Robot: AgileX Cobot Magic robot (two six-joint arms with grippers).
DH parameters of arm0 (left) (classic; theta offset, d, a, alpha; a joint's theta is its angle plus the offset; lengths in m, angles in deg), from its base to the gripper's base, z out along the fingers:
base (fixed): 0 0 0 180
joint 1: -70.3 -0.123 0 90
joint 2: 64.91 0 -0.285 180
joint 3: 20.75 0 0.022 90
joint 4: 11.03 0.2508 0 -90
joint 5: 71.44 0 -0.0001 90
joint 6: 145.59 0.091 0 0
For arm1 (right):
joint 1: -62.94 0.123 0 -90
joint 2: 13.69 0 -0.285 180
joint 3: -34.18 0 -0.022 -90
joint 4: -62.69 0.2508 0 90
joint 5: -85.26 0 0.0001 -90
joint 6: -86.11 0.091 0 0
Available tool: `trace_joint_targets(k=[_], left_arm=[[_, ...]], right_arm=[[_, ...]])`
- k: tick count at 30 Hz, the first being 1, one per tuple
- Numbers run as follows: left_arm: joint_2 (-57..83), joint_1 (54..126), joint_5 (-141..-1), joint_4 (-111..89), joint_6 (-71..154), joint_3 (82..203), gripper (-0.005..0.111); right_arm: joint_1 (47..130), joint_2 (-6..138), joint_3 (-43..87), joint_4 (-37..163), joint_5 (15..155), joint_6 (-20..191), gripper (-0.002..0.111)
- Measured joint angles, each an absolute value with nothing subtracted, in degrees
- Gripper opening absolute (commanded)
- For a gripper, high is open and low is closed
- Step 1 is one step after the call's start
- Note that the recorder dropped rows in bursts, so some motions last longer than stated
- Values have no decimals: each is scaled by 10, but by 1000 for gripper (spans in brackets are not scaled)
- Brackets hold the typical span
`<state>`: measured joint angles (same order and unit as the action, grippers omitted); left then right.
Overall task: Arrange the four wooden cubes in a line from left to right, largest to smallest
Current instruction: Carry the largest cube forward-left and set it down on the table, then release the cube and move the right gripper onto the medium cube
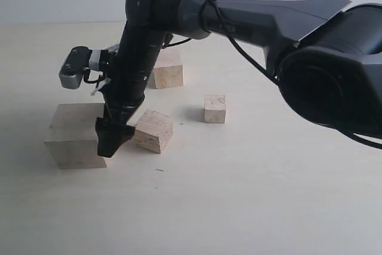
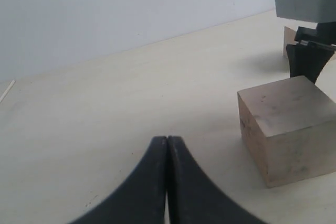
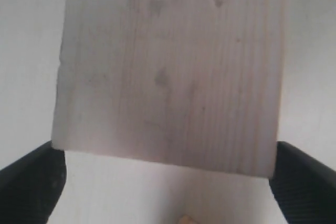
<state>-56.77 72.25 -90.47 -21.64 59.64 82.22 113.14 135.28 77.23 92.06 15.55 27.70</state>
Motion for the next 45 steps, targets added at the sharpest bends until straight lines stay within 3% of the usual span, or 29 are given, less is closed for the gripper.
trace_joint_targets(k=[16, 26, 41, 43, 45], left_arm=[[-568, 723, -905, -216, 596, 822, 0], [-568, 723, -906, -216, 596, 822, 0], [-568, 723, -906, -216, 596, 822, 0], [-568, 723, -906, -216, 596, 822, 0], [-568, 723, -906, -216, 596, 822, 0]], right_arm=[[1099, 1113, 772, 611, 152, 680, 105], [1047, 1227, 772, 602, 218, 889, 105], [1045, 1338, 772, 637, 375, 979, 105], [1045, 1354, 772, 639, 392, 981, 95], [1045, 1369, 772, 639, 404, 981, 58]])
